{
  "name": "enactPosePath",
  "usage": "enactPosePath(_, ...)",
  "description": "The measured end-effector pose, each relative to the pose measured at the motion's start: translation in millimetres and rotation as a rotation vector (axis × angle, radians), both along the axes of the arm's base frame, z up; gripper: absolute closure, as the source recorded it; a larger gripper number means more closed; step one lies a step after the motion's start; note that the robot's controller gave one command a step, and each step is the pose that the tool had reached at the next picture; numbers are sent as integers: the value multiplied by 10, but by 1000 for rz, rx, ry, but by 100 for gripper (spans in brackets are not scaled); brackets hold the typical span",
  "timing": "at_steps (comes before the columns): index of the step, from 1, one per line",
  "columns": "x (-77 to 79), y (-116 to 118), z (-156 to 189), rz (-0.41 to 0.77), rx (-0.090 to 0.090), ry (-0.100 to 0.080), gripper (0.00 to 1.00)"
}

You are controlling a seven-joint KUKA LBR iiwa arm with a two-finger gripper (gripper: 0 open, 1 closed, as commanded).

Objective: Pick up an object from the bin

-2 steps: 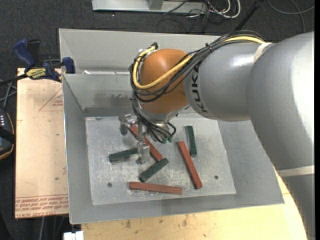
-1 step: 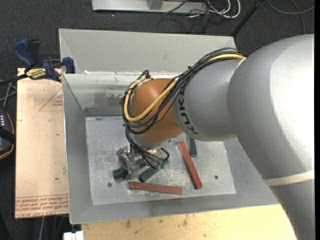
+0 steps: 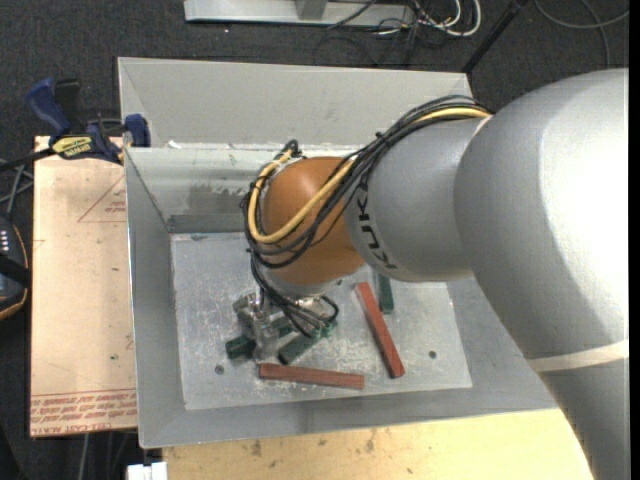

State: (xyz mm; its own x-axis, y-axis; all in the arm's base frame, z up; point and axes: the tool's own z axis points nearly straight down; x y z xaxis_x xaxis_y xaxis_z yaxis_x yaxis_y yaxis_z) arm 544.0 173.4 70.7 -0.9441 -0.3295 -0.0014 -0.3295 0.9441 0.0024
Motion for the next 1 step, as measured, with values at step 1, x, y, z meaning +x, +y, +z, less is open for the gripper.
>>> enactPosePath(1,-312,16,1234,-61,-1,-1,100)
